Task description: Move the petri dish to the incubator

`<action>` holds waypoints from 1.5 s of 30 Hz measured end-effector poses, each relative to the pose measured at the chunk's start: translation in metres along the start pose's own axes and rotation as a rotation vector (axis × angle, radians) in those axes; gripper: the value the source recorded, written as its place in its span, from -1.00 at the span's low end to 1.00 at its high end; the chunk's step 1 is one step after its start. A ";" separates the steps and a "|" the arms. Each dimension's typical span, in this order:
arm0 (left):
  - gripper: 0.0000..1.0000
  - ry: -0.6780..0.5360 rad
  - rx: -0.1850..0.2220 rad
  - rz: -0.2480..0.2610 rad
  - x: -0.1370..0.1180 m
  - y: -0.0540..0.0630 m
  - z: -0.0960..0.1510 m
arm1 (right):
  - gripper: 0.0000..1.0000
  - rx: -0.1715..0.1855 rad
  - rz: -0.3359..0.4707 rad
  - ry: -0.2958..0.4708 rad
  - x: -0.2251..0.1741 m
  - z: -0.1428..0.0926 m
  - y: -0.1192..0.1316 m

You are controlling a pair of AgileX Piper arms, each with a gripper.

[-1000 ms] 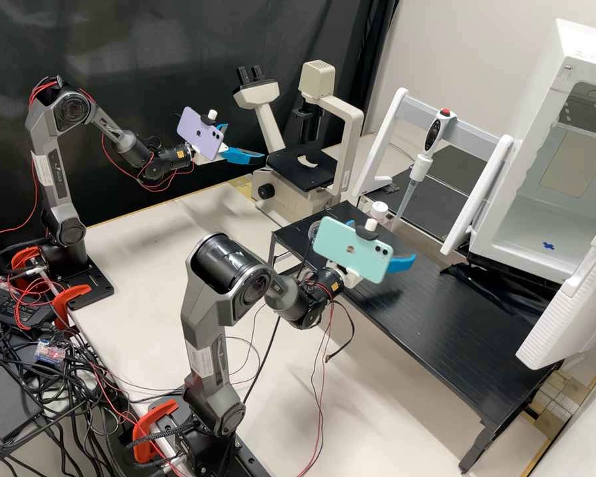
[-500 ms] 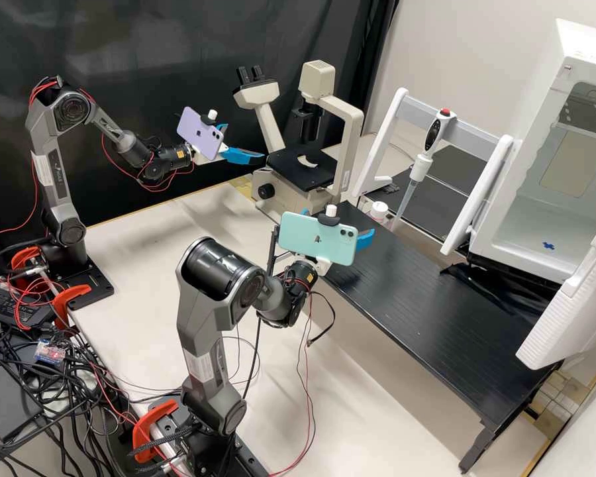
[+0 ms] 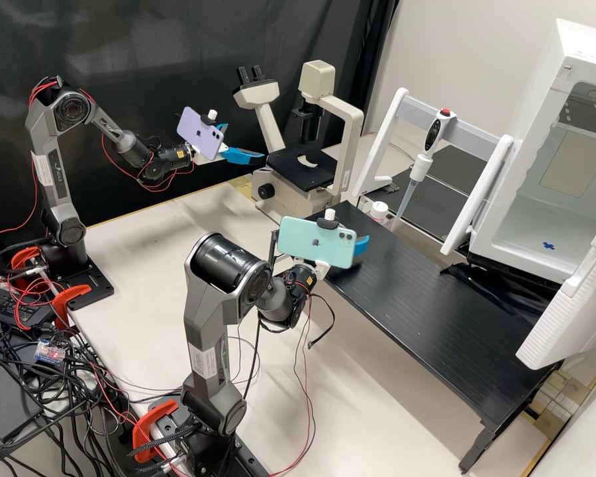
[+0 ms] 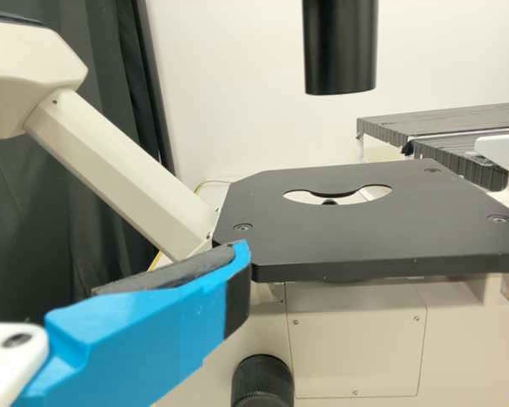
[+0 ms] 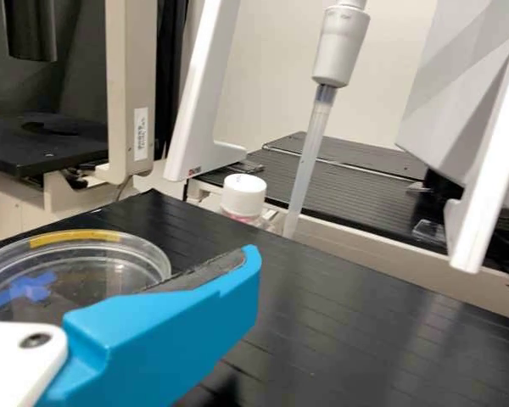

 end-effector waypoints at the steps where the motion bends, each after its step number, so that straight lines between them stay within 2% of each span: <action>1: 1.00 0.000 0.000 0.000 0.000 0.000 0.000 | 1.00 0.004 -0.005 -0.001 0.000 0.001 -0.001; 6: 1.00 0.000 0.000 0.000 0.000 0.000 0.000 | 1.00 0.011 -0.042 -0.007 0.002 0.005 -0.007; 12: 1.00 0.000 0.000 0.000 0.000 0.000 0.000 | 1.00 0.053 -0.058 -0.010 0.006 0.010 -0.007; 13: 1.00 0.000 0.000 0.000 0.000 0.000 0.000 | -1.00 0.055 -0.063 -0.006 0.007 0.010 -0.007; 25: 1.00 0.000 0.000 0.000 0.000 0.000 0.000 | -1.00 0.079 -0.085 0.013 0.011 0.010 -0.004; 45: 1.00 0.000 0.000 0.000 0.000 0.000 0.000 | -1.00 0.063 -0.110 0.032 0.016 0.007 -0.002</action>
